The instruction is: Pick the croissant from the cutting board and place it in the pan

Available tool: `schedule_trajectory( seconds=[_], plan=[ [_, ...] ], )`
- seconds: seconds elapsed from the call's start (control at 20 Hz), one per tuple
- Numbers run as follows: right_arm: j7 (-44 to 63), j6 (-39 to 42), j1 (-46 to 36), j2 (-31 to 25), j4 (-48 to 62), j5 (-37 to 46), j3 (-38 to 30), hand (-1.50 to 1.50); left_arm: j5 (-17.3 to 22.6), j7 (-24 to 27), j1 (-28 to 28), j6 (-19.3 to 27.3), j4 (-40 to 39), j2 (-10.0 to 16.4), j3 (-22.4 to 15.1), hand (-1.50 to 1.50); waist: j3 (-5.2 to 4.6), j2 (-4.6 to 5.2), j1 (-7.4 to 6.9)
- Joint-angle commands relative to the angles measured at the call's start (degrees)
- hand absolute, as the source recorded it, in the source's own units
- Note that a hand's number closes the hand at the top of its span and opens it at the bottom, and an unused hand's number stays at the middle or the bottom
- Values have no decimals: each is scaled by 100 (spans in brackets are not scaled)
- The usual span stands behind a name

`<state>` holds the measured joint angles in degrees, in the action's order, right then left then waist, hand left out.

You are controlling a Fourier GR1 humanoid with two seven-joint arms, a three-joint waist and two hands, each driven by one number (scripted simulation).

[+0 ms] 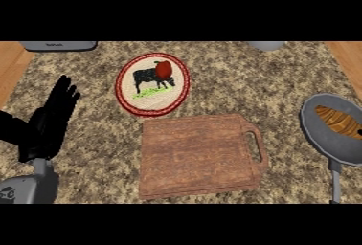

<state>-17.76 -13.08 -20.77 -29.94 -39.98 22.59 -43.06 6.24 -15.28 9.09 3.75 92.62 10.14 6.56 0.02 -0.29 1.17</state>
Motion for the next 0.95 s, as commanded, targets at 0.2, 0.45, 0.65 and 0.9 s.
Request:
schedule_trajectory(
  seconds=[0.2,0.45,0.65,0.9],
  plan=[
    [-647,2054,1457,-88,-1008,-1694,-946,-150,-51,179,-307,8,77,-129,-59,0,-10,-30,69],
    [-976,3188,2690,98,-1708,-2308,-1227,-150,87,-6,33,-83,-4,106,169,0,-8,1,18],
    [-1467,3357,3292,329,-1825,-2463,-1372,-150,-142,-52,-120,38,232,-147,-162,0,-2,19,-66],
    [-641,3163,3645,690,-3055,-2650,-1380,-150,-185,217,-279,-53,67,-302,-238,0,-5,24,-83]
  ],
)
